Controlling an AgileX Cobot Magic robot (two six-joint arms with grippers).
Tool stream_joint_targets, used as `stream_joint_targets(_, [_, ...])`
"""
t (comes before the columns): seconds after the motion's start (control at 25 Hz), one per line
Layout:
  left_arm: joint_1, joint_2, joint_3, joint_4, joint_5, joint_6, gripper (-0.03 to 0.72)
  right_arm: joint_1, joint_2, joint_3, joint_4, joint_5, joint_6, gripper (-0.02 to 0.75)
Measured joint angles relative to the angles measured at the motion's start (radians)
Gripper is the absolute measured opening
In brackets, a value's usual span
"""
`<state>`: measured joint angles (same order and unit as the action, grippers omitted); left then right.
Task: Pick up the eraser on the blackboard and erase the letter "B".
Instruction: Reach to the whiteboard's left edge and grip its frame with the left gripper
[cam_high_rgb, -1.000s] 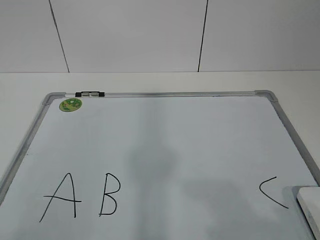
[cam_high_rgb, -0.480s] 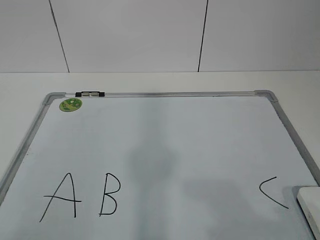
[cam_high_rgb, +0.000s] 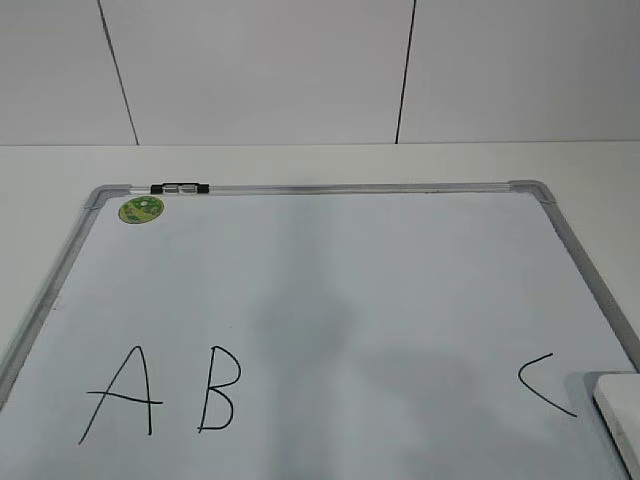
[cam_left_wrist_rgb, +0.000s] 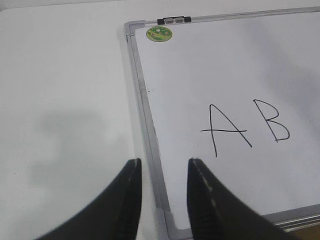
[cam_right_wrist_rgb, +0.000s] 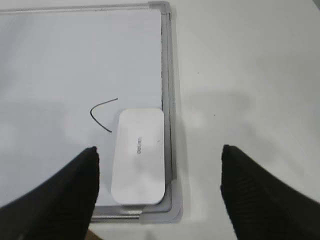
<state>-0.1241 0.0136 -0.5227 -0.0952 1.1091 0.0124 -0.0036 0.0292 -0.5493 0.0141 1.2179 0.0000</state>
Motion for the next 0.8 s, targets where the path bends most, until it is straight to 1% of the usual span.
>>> stream_joint_targets(0.24, [0.0,0.002,0.0,-0.011,-0.002,0.0,0.236,0.0,0.172,-0.006,0.075,0.032,0.006,0.584])
stream_joint_targets(0.4, [0.0,0.037,0.0,-0.013,-0.002,0.0,0.236,0.0,0.314,-0.033,0.095,0.042,0.015,0.584])
stream_joint_targets(0.6, [0.0,0.186,-0.005,-0.013,0.005,0.0,0.238,0.0,0.491,-0.095,0.1,0.042,0.019,0.584])
stream_joint_targets(0.8, [0.0,0.374,-0.095,-0.007,0.064,-0.002,0.238,0.0,0.608,-0.142,0.1,0.04,0.021,0.584])
